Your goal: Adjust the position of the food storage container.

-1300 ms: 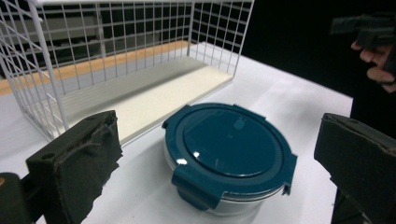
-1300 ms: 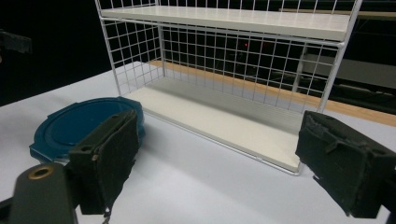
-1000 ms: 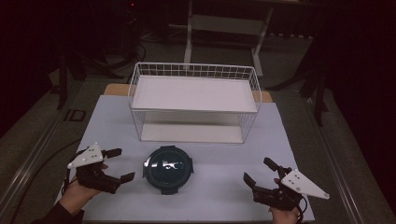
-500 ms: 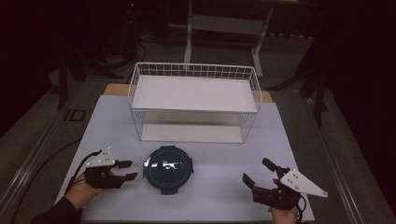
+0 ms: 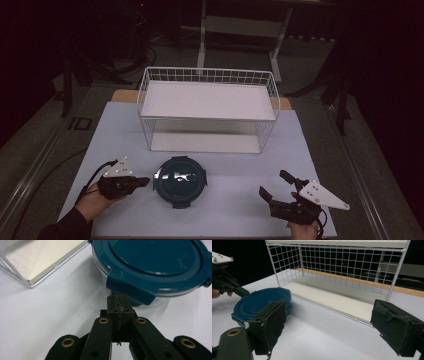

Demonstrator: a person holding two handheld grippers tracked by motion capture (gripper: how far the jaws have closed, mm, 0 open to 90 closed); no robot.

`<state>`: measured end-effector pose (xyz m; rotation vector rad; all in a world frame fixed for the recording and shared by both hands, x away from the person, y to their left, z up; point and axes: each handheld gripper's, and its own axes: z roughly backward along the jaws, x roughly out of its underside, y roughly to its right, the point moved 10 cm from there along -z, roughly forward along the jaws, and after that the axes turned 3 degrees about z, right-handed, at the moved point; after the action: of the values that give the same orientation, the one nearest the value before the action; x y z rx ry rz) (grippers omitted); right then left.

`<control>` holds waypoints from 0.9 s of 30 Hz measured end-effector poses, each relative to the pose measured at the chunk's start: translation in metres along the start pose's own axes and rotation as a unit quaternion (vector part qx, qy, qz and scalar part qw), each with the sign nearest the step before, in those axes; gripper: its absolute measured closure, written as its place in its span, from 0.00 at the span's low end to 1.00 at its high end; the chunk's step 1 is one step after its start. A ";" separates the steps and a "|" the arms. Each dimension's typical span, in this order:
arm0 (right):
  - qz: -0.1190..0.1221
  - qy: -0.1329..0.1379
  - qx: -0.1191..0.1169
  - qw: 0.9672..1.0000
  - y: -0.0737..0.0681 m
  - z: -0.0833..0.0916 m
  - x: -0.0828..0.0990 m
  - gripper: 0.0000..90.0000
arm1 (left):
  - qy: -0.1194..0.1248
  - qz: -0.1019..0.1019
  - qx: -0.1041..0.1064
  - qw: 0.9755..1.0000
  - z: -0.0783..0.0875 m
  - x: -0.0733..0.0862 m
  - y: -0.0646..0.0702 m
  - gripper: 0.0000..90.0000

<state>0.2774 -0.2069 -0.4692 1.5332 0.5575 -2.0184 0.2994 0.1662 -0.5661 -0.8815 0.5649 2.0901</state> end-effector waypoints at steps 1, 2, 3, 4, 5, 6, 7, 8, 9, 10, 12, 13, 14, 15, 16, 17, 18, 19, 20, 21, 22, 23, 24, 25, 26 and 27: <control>0.000 0.000 0.000 1.000 0.000 0.000 0.000 0.14 | 0.000 -0.002 0.000 1.000 0.000 -0.001 0.001 1.00; 0.000 0.000 0.000 1.000 0.000 0.000 0.000 0.14 | 0.000 -0.002 0.000 1.000 0.000 -0.001 0.001 1.00; 0.000 0.000 -0.001 1.000 0.000 0.000 0.000 0.14 | 0.001 -0.003 0.006 1.000 -0.001 -0.003 0.003 1.00; -0.001 0.000 -0.001 1.000 0.000 0.000 0.000 0.14 | 0.002 -0.005 0.006 1.000 -0.002 -0.004 0.005 1.00; -0.001 -0.001 -0.001 1.000 0.000 0.000 0.000 0.14 | 0.002 -0.005 0.009 1.000 -0.003 -0.005 0.006 1.00; -0.001 -0.001 -0.001 1.000 0.000 0.000 0.000 0.14 | 0.002 -0.005 0.009 1.000 -0.003 -0.005 0.006 1.00; -0.001 -0.001 -0.001 1.000 0.000 0.000 0.000 0.14 | -0.001 -0.005 0.003 1.000 -0.004 -0.006 0.005 1.00; -0.001 -0.001 -0.001 1.000 0.000 0.000 0.000 0.14 | -0.001 -0.003 0.005 1.000 -0.004 -0.005 0.005 1.00; -0.001 -0.002 -0.002 1.000 0.000 0.000 0.000 0.14 | 0.000 -0.003 0.003 1.000 -0.004 -0.006 0.005 1.00; -0.002 -0.002 -0.003 1.000 -0.001 -0.001 0.000 0.14 | 0.000 -0.003 0.003 1.000 -0.004 -0.006 0.005 1.00; -0.002 -0.003 -0.003 1.000 -0.001 -0.001 0.001 0.14 | 0.000 0.001 0.000 1.000 -0.005 -0.007 0.005 1.00; -0.002 -0.004 -0.004 1.000 -0.001 -0.002 0.001 0.14 | 0.000 0.001 0.000 1.000 -0.006 -0.007 0.005 1.00; -0.003 -0.004 -0.004 1.000 -0.002 -0.002 0.001 0.14 | -0.002 0.001 -0.002 1.000 -0.007 -0.008 0.005 1.00; -0.001 -0.005 -0.005 1.000 -0.002 -0.002 0.001 0.14 | -0.002 0.001 -0.001 1.000 -0.007 -0.009 0.006 1.00; -0.001 -0.005 -0.005 1.000 -0.002 -0.002 0.001 0.14 | -0.002 0.001 -0.001 1.000 -0.007 -0.009 0.006 1.00; 0.000 -0.005 -0.006 1.000 -0.003 -0.003 0.001 0.14 | -0.004 0.002 0.002 1.000 -0.010 -0.011 0.008 1.00; 0.000 -0.005 -0.006 1.000 -0.003 -0.003 0.001 0.14 | -0.005 -0.001 0.003 1.000 -0.012 -0.013 0.009 1.00; 0.000 -0.006 -0.006 1.000 -0.003 -0.003 0.001 0.14 | -0.006 -0.003 0.005 1.000 -0.013 -0.015 0.010 1.00; -0.001 -0.005 -0.006 1.000 -0.003 -0.003 0.001 0.14 | -0.007 -0.003 0.007 1.000 -0.015 -0.016 0.011 1.00; -0.002 -0.005 -0.007 1.000 -0.002 -0.003 0.001 0.14 | -0.006 -0.002 0.009 1.000 -0.017 -0.017 0.012 1.00; -0.002 -0.005 -0.007 1.000 -0.002 -0.003 0.001 0.14 | -0.007 -0.006 0.011 1.000 -0.019 -0.019 0.014 1.00; -0.002 -0.005 -0.007 1.000 -0.002 -0.003 0.001 0.14 | -0.007 -0.006 0.012 1.000 -0.021 -0.020 0.015 1.00; -0.002 -0.005 -0.007 1.000 -0.002 -0.003 0.001 0.14 | -0.007 -0.006 0.012 1.000 -0.021 -0.020 0.015 1.00; -0.002 -0.004 -0.007 1.000 -0.002 -0.002 0.001 0.14 | -0.006 -0.006 0.014 1.000 -0.025 -0.025 0.016 1.00; -0.001 -0.004 -0.006 1.000 -0.002 -0.002 0.001 0.14 | -0.006 -0.006 0.014 1.000 -0.027 -0.026 0.017 1.00; 0.000 -0.003 -0.006 1.000 -0.002 -0.002 0.001 0.14 | -0.005 -0.006 0.015 1.000 -0.029 -0.028 0.017 1.00</control>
<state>0.2773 -0.2039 -0.4705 1.5201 0.5667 -2.0140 0.3099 0.1237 -0.5629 -0.8551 0.5835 2.0687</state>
